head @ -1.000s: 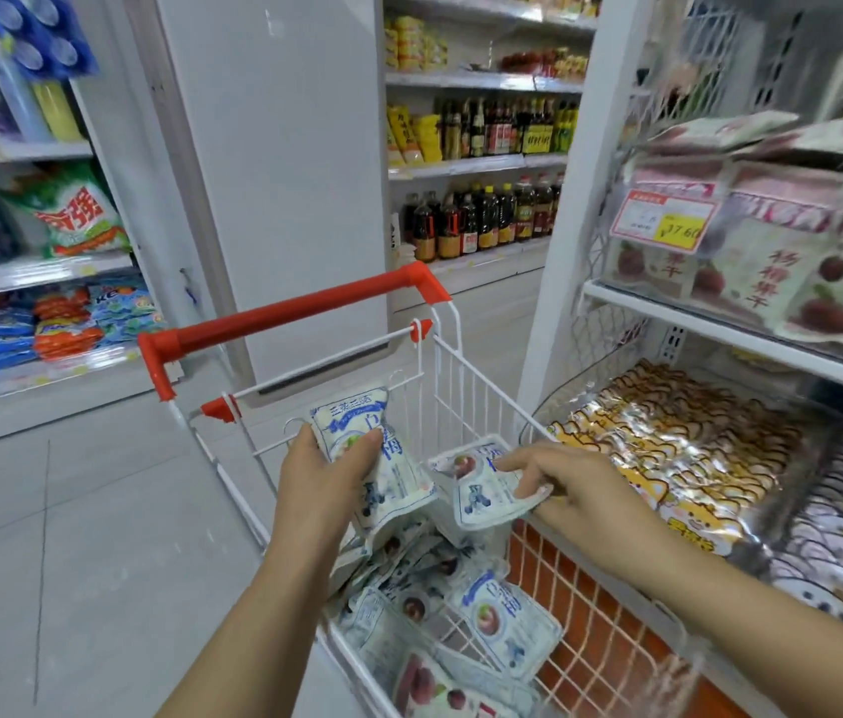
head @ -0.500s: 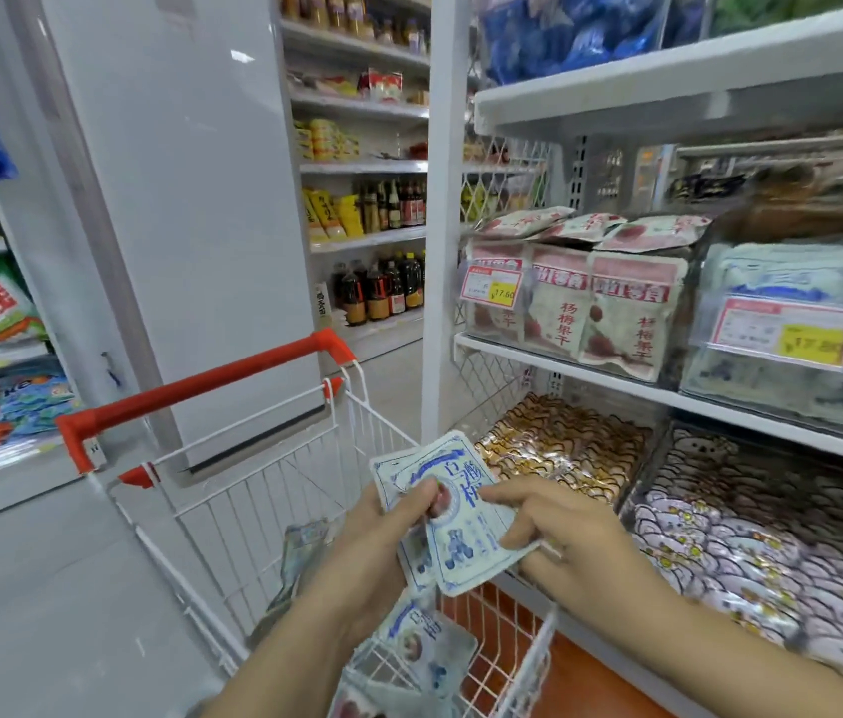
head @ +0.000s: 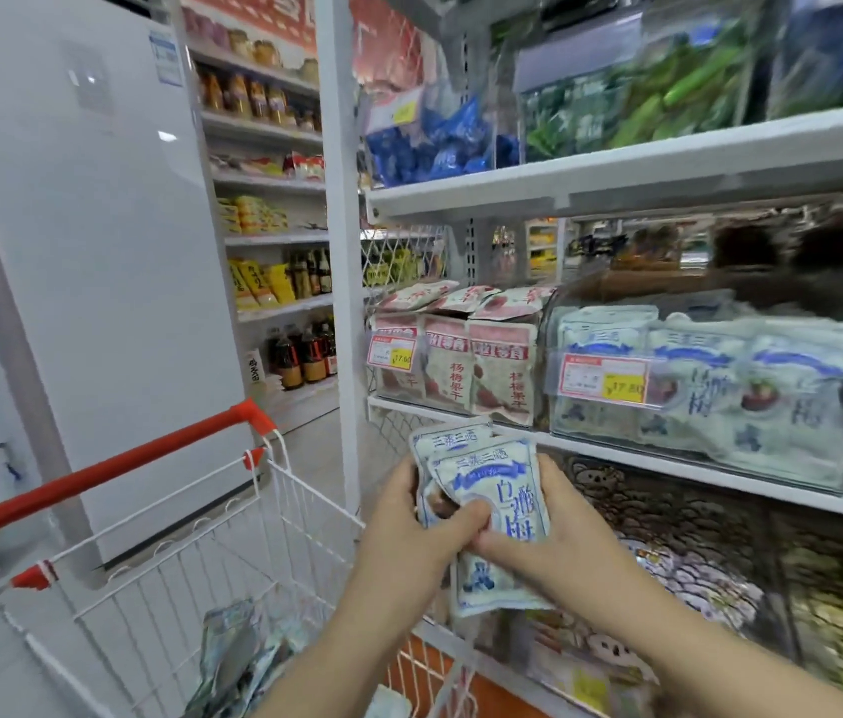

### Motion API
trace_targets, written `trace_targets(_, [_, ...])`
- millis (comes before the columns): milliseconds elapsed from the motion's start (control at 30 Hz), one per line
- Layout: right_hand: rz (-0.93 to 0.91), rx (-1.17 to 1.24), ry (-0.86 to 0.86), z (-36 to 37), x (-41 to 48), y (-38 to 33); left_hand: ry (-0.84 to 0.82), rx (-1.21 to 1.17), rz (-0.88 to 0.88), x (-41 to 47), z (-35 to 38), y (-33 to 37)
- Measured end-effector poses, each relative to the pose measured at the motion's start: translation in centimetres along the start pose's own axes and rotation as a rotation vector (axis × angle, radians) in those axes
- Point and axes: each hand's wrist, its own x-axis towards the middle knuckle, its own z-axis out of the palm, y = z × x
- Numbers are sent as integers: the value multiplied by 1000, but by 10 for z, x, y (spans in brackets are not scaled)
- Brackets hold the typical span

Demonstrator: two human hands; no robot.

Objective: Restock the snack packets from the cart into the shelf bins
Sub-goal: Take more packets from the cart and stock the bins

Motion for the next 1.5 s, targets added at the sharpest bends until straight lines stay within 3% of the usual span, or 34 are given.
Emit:
trace_targets(333, [-142,-98,291,-59,11,-48,-85,-446,-62,40,71,65])
trace_targets(500, [-128,-152,354,-86,25,-62,-158,-501,-61,65,93,81])
trace_targets(567, [-124,-154,308,-99,34,-69,-156,-430,28,77,99,87])
trace_targets(700, [-151,-225,287,-133,52,-89,-119,-69,301,103,106,108])
trace_targets(833, [-157,-316,363,-167,65,-102,-183,128,396,130,117,127])
trace_targets(1033, [-121,-613,441,-186,69,-92,-271,140,373,163,122,123])
trace_targets(1300, [-187,-643,560,-197,68,-85,-334,145,318,186,118,113])
trace_targets(1500, [-69,-764,480,-201,66,-75,-482,310,251,198,109,112])
